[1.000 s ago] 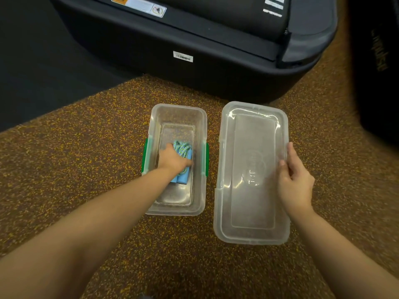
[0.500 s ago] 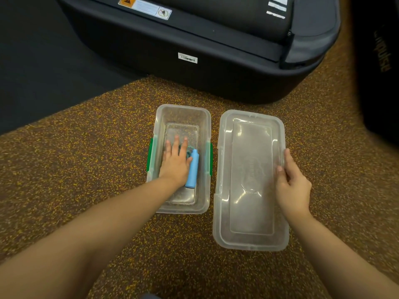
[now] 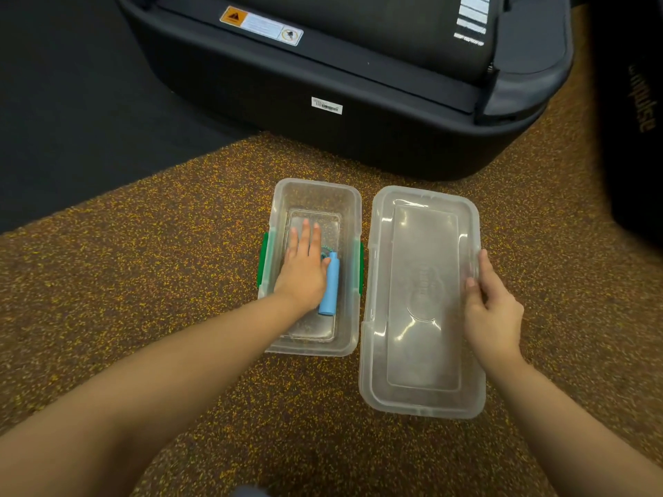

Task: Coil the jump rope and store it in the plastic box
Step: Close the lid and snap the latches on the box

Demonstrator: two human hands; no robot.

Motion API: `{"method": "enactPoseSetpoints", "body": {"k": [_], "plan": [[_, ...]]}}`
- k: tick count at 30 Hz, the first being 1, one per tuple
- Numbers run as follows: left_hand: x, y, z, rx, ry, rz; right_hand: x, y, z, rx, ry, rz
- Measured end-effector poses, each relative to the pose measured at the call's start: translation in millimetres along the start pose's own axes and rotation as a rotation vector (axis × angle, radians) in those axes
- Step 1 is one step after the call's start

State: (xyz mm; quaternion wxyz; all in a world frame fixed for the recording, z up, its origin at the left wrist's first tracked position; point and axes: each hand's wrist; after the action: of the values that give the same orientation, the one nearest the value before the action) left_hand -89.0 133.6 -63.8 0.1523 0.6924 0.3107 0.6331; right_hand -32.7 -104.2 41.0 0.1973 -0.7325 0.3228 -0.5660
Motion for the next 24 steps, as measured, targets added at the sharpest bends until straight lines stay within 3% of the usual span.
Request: {"method": "enactPoseSetpoints", "body": {"k": [3,7,15,24], "plan": [[16.7,2.5,-13.6,-0.078,0.140,-0.027,-7.3,-4.6,-4.0,-0.003,-0.022,0.015],[32.7,-6.5,-39.2,-0.096,0.210,0.167,-23.1,-8.2,-5.5,-0.011,-0.048,0.009],[56.0,-44.4,-72.7,0.043,0.196,0.347,-76.4,-28.7,-7.7,0.015,-0.142,-0.011],[58.3,-63.8,-85.0,0.086,0.089,0.349,-143.3,-37.1,-4.5,0.042,-0.208,-0.021]]}}
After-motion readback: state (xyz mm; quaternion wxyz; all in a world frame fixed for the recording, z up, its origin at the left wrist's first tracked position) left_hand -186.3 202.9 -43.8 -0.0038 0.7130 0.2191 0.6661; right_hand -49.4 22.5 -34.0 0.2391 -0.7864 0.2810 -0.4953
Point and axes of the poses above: each hand's wrist, its own z-axis towards the middle knuckle, its own x-axis out of the back of the hand, y = z × x, and after that the axes turned 13 degrees about -x, right-handed
